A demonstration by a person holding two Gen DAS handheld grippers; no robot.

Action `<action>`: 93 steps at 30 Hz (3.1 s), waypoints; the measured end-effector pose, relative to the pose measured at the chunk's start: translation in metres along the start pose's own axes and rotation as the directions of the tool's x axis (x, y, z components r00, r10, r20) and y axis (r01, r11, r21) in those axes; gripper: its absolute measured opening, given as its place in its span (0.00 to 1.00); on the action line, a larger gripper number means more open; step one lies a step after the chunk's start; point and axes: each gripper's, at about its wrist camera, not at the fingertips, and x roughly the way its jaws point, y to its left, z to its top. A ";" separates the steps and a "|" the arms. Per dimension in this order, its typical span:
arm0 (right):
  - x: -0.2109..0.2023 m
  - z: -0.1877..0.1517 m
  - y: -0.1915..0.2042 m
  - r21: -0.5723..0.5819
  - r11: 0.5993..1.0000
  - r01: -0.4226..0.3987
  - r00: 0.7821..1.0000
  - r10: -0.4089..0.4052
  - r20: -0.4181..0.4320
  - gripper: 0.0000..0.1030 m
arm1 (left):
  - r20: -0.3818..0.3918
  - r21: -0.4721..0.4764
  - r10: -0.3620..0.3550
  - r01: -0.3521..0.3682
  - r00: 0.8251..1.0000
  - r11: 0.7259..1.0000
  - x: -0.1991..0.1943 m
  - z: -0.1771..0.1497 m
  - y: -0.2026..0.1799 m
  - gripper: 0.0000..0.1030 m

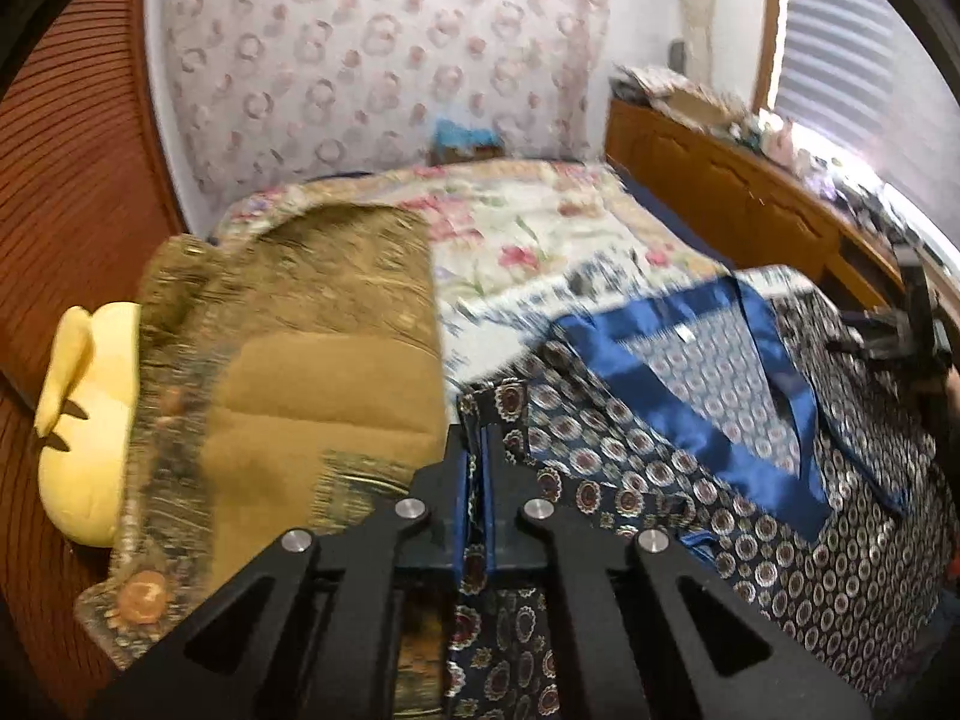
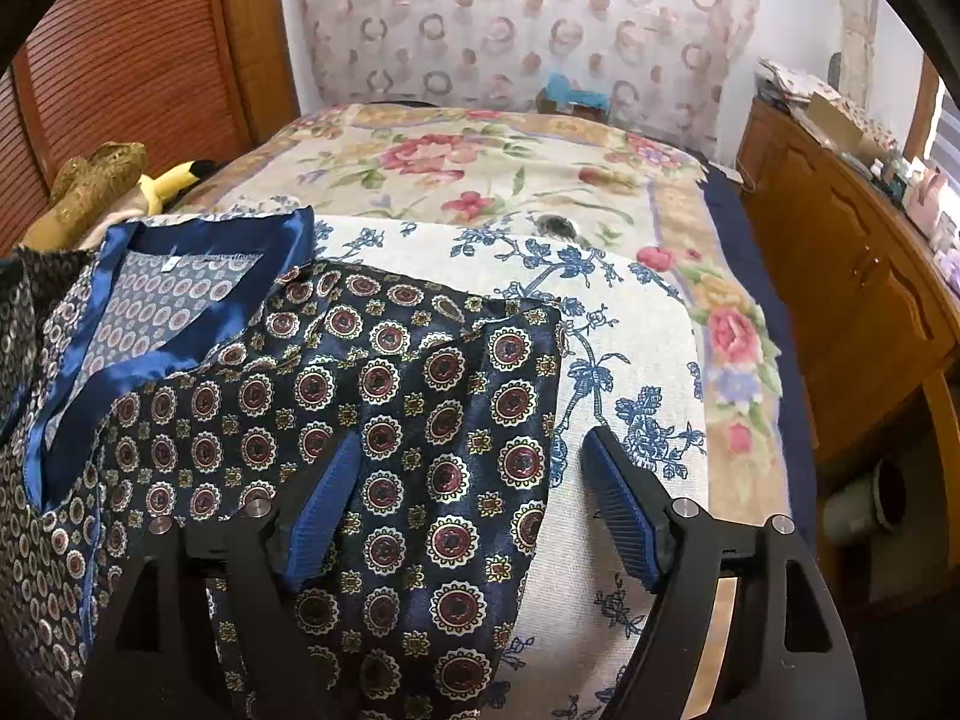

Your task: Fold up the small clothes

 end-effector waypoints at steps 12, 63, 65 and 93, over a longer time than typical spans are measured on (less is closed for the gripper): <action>0.000 -0.001 0.000 0.000 1.000 0.000 1.000 0.000 0.000 0.77 | 0.013 -0.051 0.024 -0.023 1.000 0.998 -0.001 -0.008 0.017 0.00; -0.109 -0.048 0.062 -0.072 0.995 0.068 0.975 -0.050 0.218 0.02 | -0.025 0.210 -0.036 0.041 0.999 0.977 -0.041 -0.045 -0.062 0.47; -0.105 -0.049 0.061 -0.067 0.996 0.062 0.977 -0.046 0.210 0.02 | -0.047 0.232 -0.010 0.021 0.999 0.973 -0.027 -0.040 -0.064 0.47; -0.207 -0.155 0.070 -0.025 0.998 -0.051 0.958 0.056 0.281 0.02 | 0.091 0.040 -0.018 0.015 0.996 0.999 -0.184 -0.188 -0.042 0.00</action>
